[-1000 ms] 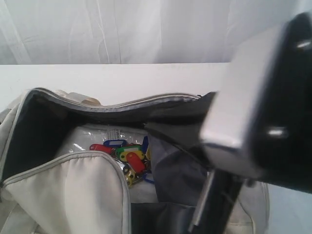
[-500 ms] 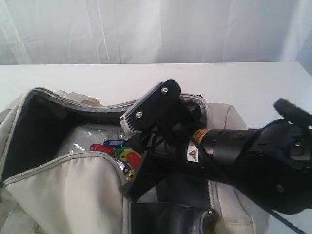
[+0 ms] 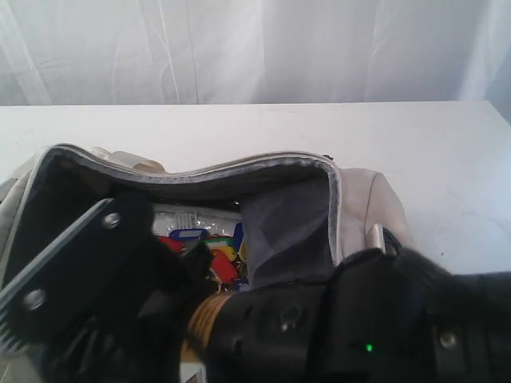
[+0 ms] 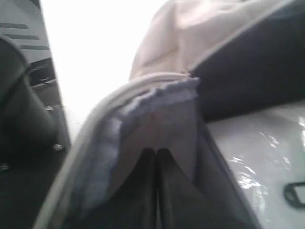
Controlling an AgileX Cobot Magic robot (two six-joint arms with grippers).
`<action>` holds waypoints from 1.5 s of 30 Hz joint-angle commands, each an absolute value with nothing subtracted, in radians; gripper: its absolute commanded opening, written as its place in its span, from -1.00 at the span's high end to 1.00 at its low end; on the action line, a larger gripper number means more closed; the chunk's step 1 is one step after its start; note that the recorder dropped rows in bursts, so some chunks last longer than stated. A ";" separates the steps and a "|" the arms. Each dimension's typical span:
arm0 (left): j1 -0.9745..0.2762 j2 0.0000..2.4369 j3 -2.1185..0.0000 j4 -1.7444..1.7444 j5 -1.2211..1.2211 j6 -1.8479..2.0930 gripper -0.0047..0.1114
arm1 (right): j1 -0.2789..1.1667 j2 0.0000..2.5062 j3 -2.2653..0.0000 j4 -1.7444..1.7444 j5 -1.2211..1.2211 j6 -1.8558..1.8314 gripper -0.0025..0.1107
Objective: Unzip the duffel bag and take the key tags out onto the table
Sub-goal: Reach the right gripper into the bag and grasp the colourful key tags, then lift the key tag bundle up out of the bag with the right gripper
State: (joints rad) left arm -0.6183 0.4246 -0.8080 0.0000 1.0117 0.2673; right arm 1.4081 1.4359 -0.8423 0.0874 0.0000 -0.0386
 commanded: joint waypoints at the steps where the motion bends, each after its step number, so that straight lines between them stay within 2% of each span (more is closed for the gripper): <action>1: -0.621 0.418 -0.803 0.006 1.013 0.258 0.92 | 1.522 1.425 -0.879 0.078 0.008 -0.021 0.96; 8: -0.621 0.418 -0.803 0.006 1.015 0.258 0.92 | 1.576 1.408 -0.886 0.074 0.021 -0.101 0.96; 20: -0.621 0.418 -0.803 0.008 0.981 0.211 0.92 | 1.230 1.389 -0.886 0.077 0.073 -0.123 0.93; 23: -0.621 0.418 -0.803 0.008 0.940 0.202 0.92 | 1.152 1.389 -0.886 0.077 0.078 -0.126 0.77; 26: -0.621 0.418 -0.803 0.008 0.909 0.194 0.92 | 1.087 1.393 -0.886 0.077 0.082 -0.126 0.51; 28: -0.621 0.418 -0.803 0.008 0.905 0.184 0.92 | 1.063 1.409 -0.886 0.077 0.082 -0.126 0.25; 29: -0.621 0.418 -0.803 0.008 0.908 0.179 0.92 | 1.055 1.440 -0.886 0.077 0.082 -0.112 -0.01; 31: -0.621 0.418 -0.803 0.008 0.909 0.179 0.92 | 1.055 1.485 -0.886 0.077 0.082 -0.079 -0.19; 42: -0.621 0.418 -0.803 0.008 0.911 0.179 0.92 | 1.056 1.740 -0.886 0.068 0.063 -0.161 -0.23; 45: -0.621 0.418 -0.803 0.008 0.911 0.179 0.92 | 1.056 1.782 -0.886 0.068 0.090 -0.161 -0.16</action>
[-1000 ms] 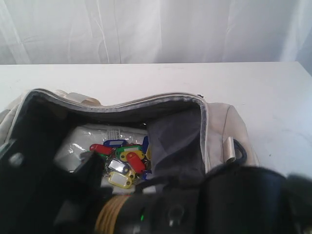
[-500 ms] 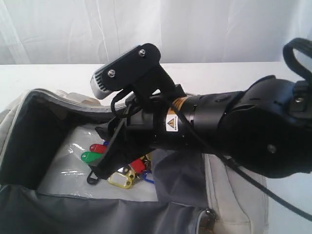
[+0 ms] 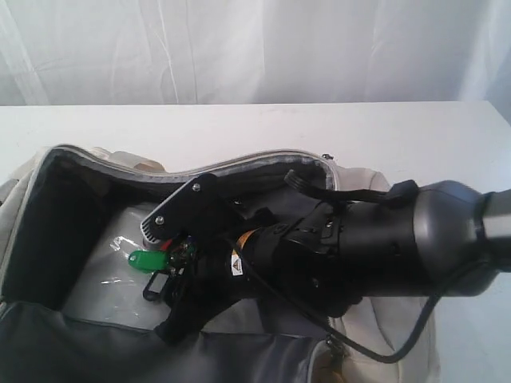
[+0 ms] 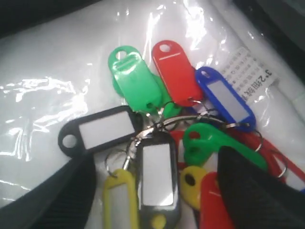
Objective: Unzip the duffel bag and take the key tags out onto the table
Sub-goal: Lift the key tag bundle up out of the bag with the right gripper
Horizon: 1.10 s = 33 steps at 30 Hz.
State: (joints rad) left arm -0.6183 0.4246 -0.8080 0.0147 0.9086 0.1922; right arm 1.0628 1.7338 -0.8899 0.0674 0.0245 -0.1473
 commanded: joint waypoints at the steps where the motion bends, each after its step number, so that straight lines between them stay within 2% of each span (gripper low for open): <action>1: -0.621 0.418 -0.803 0.008 0.911 0.179 0.92 | 1.056 1.792 -0.886 0.068 0.099 -0.161 -0.05; 4: -0.621 0.418 -0.803 0.008 0.911 0.179 0.92 | 1.056 1.796 -0.886 0.068 0.103 -0.199 0.55; 6: -0.621 0.418 -0.803 0.008 0.911 0.179 0.92 | 1.056 1.768 -0.888 0.068 0.068 -0.199 0.85; 8: -0.621 0.418 -0.803 0.008 0.911 0.179 0.92 | 1.056 1.738 -0.888 0.068 0.026 -0.199 0.96; 16: -0.621 0.418 -0.803 0.008 0.911 0.179 0.92 | 1.056 1.571 -0.888 0.068 -0.134 -0.206 0.96; 24: -0.621 0.418 -0.803 0.008 0.928 0.171 0.92 | 1.056 1.363 -0.888 0.068 -0.129 -0.211 0.96; 28: -0.621 0.418 -0.803 0.008 0.953 0.171 0.92 | 1.049 1.254 -0.888 0.068 -0.064 -0.276 0.96; 33: -0.621 0.418 -0.803 0.006 0.971 0.157 0.92 | 0.964 1.129 -0.888 0.059 0.150 -0.329 0.96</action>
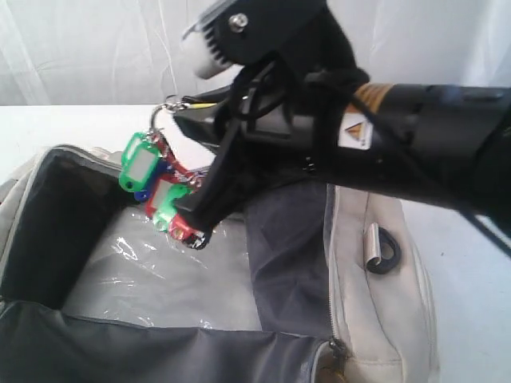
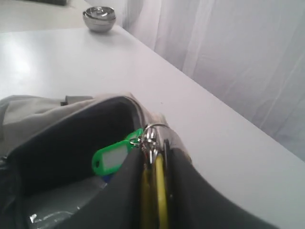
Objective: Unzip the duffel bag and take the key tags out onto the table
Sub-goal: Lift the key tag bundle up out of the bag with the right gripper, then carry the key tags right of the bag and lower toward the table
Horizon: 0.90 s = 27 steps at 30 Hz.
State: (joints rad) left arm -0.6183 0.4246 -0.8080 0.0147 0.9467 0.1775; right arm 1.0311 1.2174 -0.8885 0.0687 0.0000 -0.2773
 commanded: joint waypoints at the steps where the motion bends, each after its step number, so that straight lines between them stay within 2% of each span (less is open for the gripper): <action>1: -0.621 0.418 -0.803 0.006 0.971 0.157 0.92 | 0.948 1.107 -0.886 0.047 0.177 -0.334 0.96; 11: -0.621 0.418 -0.803 0.000 0.965 0.156 0.92 | 0.770 0.889 -0.886 -0.206 0.524 -0.329 0.96; 15: -0.621 0.418 -0.803 0.000 0.965 0.156 0.92 | 0.725 0.843 -0.886 -0.356 0.685 -0.209 0.96; 20: -0.621 0.418 -0.803 0.000 0.965 0.156 0.92 | 0.718 0.779 -0.886 -0.481 0.734 -0.112 0.96; 27: -0.621 0.418 -0.803 0.000 0.962 0.156 0.92 | 0.718 0.772 -0.846 -0.547 1.040 -0.100 0.96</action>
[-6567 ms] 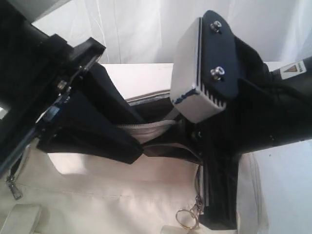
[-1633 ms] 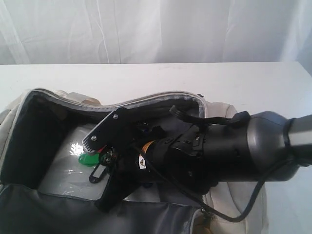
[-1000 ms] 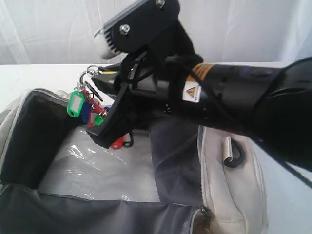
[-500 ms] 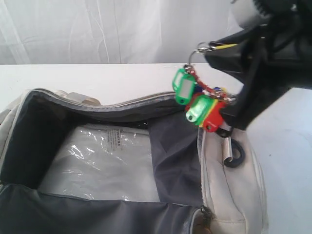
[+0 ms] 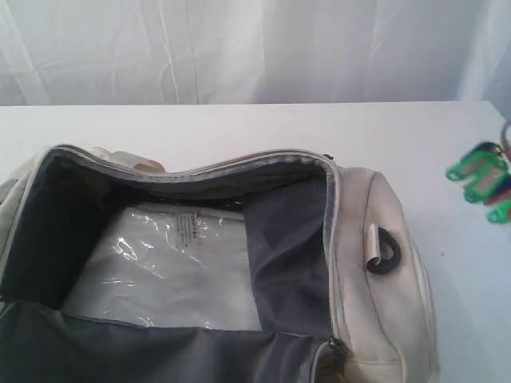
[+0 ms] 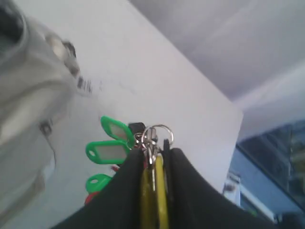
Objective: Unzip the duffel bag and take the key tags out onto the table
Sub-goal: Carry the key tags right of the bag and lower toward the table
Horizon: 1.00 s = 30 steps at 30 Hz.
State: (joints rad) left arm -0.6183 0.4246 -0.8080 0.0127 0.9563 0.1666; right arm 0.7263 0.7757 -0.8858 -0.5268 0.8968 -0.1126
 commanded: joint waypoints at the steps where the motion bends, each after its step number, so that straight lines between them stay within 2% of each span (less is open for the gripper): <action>1: -0.621 0.418 -0.803 0.000 0.961 0.156 0.92 | 0.718 0.772 -0.822 -0.535 1.047 -0.100 0.96; 6: -0.621 0.418 -0.803 0.000 0.957 0.156 0.92 | 0.718 0.774 -0.670 -0.401 0.979 -0.077 0.96; 13: -0.621 0.418 -0.803 0.000 0.957 0.156 0.92 | 0.718 0.850 -0.484 -0.289 0.607 -0.014 0.96; 19: -0.621 0.418 -0.803 0.000 0.957 0.156 0.92 | 0.718 1.005 -0.443 -0.264 0.402 0.147 0.96; 26: -0.621 0.418 -0.803 0.000 0.939 0.158 0.92 | 0.718 1.275 -0.445 -0.145 0.053 0.158 0.96; 30: -0.621 0.418 -0.803 0.006 0.931 0.160 0.92 | 0.727 1.440 -0.486 -0.131 -0.060 0.161 0.96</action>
State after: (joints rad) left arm -0.6183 0.4246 -0.8080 0.0127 0.9364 0.1666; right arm 0.7263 1.3386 -0.4551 -0.1549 0.0502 0.1488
